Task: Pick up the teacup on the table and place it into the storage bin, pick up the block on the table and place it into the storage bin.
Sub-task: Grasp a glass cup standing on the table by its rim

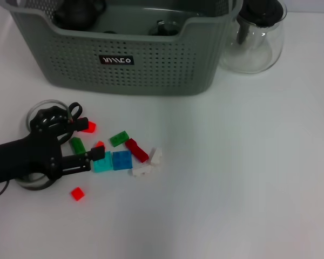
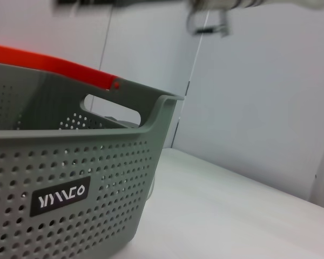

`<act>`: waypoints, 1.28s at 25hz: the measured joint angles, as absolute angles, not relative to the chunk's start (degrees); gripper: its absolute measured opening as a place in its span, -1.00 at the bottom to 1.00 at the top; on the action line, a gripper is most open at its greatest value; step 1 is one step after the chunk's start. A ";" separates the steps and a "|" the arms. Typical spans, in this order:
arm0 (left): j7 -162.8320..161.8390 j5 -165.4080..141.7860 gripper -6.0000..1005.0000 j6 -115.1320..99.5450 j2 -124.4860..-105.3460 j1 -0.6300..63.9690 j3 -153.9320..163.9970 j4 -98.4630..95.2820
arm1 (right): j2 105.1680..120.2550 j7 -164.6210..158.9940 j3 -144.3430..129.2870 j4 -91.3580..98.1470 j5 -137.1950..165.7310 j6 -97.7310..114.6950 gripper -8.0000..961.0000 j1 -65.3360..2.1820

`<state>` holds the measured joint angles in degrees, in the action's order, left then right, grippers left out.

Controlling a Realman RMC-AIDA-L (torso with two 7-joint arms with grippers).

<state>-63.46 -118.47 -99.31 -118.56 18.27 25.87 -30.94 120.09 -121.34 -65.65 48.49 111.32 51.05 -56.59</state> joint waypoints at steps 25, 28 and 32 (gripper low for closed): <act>-88.55 -120.12 0.58 -110.14 -118.50 19.27 27.60 -54.71 | 119.44 -70.02 -47.51 48.72 102.38 97.88 0.22 -12.98; -106.75 -124.52 0.58 -113.13 -118.54 20.35 31.46 -71.13 | 119.45 -70.84 -47.43 48.62 103.63 97.99 0.22 -13.53; -125.75 -134.64 0.57 -115.56 -118.76 23.63 42.21 -87.31 | 119.40 -72.71 -47.41 48.51 104.83 98.06 0.22 -14.53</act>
